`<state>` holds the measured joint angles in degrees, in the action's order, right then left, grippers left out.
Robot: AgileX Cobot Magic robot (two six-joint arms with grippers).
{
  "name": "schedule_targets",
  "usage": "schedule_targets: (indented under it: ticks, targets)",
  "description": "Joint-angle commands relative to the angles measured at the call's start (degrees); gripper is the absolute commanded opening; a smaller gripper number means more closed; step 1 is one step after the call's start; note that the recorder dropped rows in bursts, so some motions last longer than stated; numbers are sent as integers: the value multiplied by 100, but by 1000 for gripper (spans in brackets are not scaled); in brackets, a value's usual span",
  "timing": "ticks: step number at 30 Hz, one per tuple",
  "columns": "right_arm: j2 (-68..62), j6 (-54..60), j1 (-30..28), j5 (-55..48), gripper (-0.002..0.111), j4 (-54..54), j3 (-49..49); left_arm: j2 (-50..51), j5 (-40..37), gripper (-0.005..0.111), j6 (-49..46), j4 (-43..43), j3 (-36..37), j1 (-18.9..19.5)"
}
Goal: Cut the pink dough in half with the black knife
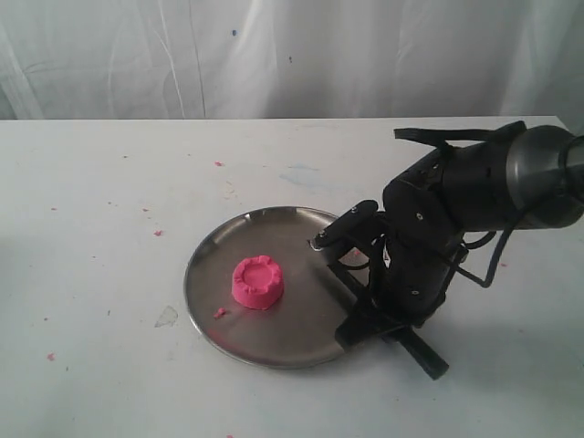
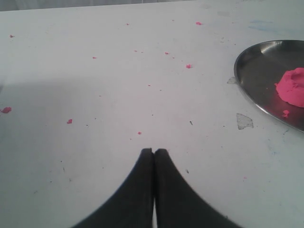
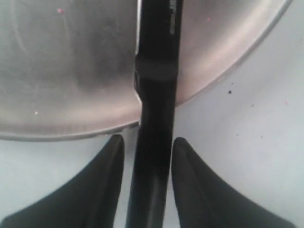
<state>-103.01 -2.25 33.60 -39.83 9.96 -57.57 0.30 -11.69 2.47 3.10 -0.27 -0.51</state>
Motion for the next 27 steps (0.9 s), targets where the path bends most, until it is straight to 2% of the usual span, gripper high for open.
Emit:
schedule_targets:
  ticks: [1,22,25,27]
  targets:
    - [19,60,2,196,37,30,25,-30,10,0,11,1,27,-33]
    - [-86,60,2,-142,37,18,35,-30,10,0,11,1,27,-33]
    - [-165,60,2,-169,34,18,35,-30,10,0,11,1,27,-33]
    - [-216,47,2,-213,27,18,35,-30,10,0,11,1,27,-33]
